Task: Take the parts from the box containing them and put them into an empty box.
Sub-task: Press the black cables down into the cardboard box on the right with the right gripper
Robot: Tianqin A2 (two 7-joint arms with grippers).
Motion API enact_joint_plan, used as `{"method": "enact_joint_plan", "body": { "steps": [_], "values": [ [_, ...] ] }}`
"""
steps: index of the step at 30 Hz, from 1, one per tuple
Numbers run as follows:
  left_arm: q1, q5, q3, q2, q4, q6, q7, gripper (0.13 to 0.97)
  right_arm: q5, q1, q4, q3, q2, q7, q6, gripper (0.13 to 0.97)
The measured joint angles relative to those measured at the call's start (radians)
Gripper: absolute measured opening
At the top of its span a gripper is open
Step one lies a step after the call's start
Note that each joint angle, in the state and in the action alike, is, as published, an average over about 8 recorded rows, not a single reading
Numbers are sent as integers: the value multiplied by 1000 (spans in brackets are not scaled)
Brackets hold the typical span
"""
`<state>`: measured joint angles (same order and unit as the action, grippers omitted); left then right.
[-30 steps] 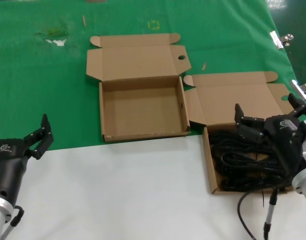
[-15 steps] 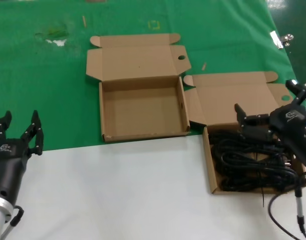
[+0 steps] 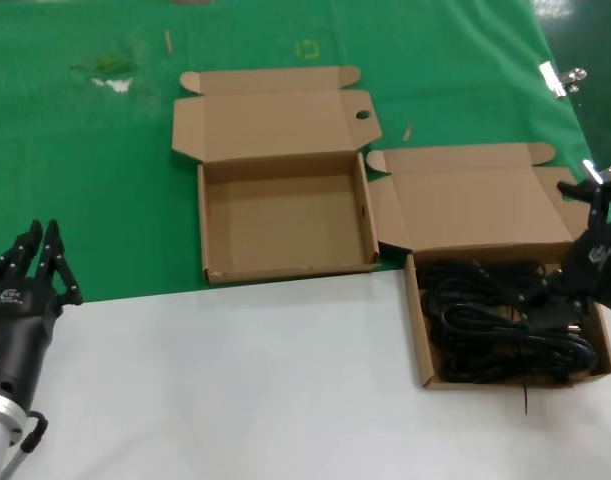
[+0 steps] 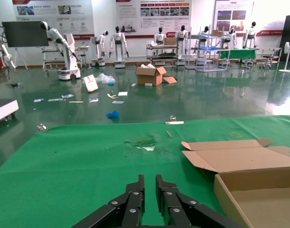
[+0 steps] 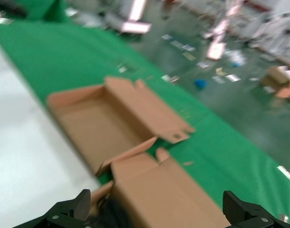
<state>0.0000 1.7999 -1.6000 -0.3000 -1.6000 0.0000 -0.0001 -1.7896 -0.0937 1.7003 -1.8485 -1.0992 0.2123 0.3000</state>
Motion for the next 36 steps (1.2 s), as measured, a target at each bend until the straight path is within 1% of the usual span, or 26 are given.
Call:
{"method": "enact_joint_plan", "body": {
  "steps": [4,7,13,16,26,32,36],
  "values": [
    [0,0,0,0,0,0,0,190,24,-21,-14,6,-60,-15,120,966],
    [0,0,0,0,0,0,0,178,47,-41,-30,4,-89,-34,206,966],
    [0,0,0,0,0,0,0,142,96,-70,-65,-8,-111,-83,343,966],
    [0,0,0,0,0,0,0,142,111,-70,-78,-12,-109,-115,390,966],
    [0,0,0,0,0,0,0,140,146,-59,-122,-14,-77,-204,469,966],
    [0,0,0,0,0,0,0,140,182,-95,-183,-22,-38,-229,494,966],
    [0,0,0,0,0,0,0,140,206,-127,-228,-27,-12,-239,507,951]
  ]
}}
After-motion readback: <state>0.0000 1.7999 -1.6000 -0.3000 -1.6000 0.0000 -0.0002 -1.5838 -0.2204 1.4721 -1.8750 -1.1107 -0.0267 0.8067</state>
